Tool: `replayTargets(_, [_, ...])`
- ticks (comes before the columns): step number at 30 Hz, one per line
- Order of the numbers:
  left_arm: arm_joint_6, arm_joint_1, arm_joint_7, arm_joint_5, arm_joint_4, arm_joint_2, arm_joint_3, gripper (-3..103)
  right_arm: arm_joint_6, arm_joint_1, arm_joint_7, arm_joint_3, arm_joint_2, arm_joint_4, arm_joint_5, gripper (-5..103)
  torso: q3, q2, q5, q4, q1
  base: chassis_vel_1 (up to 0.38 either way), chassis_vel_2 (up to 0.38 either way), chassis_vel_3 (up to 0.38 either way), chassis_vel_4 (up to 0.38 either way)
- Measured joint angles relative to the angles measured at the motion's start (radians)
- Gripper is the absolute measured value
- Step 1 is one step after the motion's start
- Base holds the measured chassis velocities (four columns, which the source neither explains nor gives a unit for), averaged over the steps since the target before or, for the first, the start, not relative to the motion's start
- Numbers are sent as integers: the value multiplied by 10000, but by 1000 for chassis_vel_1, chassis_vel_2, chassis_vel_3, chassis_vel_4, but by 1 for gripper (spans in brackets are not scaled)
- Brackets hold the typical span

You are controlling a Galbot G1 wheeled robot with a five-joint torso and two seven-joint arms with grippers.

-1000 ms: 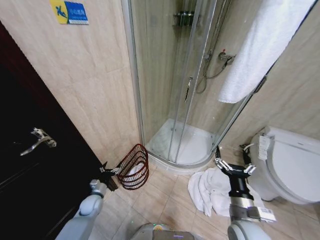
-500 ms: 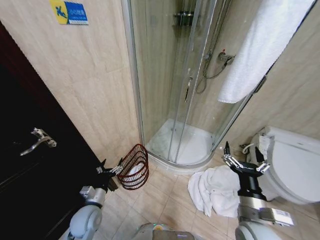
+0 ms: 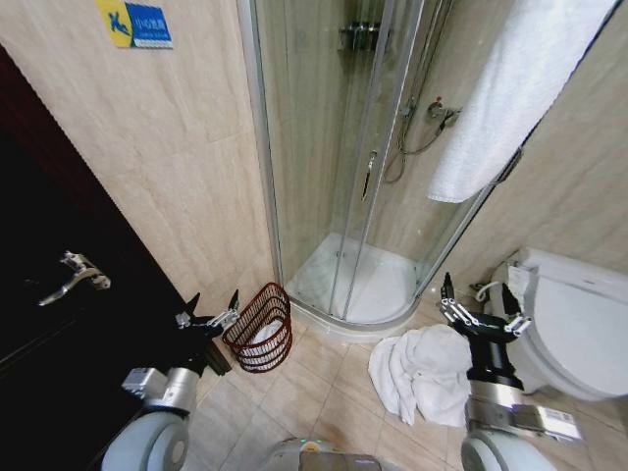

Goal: Discard the used towel into the hamper.

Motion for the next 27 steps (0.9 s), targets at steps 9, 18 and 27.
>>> replayTargets(9, [97,276,132,241,-361,-453,314,100,72,13,-85,-101,93,52,-1,100,0,0,1,0,0,0,0,0,0])
replayTargets(18, [-283,455,626,918,-390,-259,575,100,129,-13,-79,-76,87,90,1,100,0,0,0,0,0,0,0,0,0])
replayTargets(27, [-727,367,906,571,-310,98,557,100,185,-98,-70,-37,142,187,-20,100,0,0,-1,0,0,0,0,0,0])
